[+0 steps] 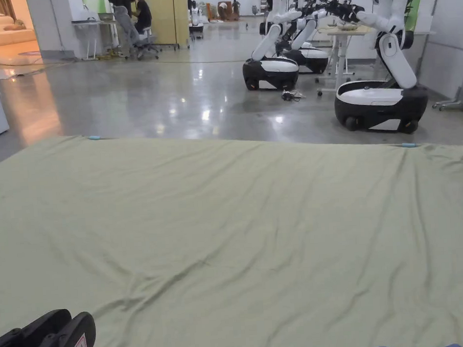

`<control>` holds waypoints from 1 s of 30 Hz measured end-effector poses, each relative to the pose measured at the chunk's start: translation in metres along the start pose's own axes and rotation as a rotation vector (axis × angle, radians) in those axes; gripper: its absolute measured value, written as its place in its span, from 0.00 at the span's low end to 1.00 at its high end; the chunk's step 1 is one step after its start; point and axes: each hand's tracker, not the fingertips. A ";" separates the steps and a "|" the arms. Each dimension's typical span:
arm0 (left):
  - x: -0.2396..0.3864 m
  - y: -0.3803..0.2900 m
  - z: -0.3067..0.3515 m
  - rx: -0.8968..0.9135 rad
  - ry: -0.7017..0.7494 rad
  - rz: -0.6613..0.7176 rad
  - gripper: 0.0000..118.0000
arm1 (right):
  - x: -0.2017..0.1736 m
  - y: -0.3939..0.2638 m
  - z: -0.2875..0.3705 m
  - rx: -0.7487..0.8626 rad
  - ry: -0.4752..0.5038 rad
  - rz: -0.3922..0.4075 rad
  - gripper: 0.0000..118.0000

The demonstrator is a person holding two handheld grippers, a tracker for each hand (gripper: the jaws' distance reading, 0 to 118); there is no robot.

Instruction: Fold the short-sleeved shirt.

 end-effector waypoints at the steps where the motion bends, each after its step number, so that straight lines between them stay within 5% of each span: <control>1: -0.003 -0.002 0.001 0.004 0.000 -0.021 0.08 | -0.002 0.000 0.000 0.005 -0.007 0.008 0.01; 3: 0.005 -0.005 0.003 0.048 0.042 -0.067 0.01 | -0.004 0.003 -0.001 0.019 -0.015 0.008 0.00; 13: -0.022 -0.004 0.001 -0.004 0.019 0.017 0.00 | -0.005 0.002 -0.005 0.014 0.000 -0.040 0.00; 17: -0.073 -0.008 -0.002 -0.041 -0.087 0.322 0.00 | -0.009 -0.002 -0.006 0.000 -0.015 -0.010 0.00; 19: -0.107 -0.023 -0.015 -0.115 -0.029 0.386 0.02 | -0.008 -0.005 -0.005 -0.001 -0.011 -0.013 0.00; 21: -0.145 -0.046 -0.024 -0.169 -0.018 0.477 0.20 | -0.008 -0.009 -0.006 -0.010 -0.012 -0.023 0.00; 22: -0.161 -0.057 -0.029 -0.189 -0.031 0.550 0.47 | -0.007 -0.010 -0.007 -0.016 -0.011 -0.026 0.00; 23: -0.178 -0.070 -0.037 -0.233 -0.076 0.630 0.65 | -0.006 -0.012 -0.007 -0.025 -0.012 -0.033 0.00; 27: -0.215 -0.120 -0.076 -0.368 -0.042 0.805 0.70 | 0.001 -0.017 -0.009 -0.045 0.033 -0.123 0.00; 30: -0.236 -0.150 -0.099 -0.386 -0.067 0.965 0.70 | 0.003 -0.017 -0.008 -0.048 0.019 -0.114 0.00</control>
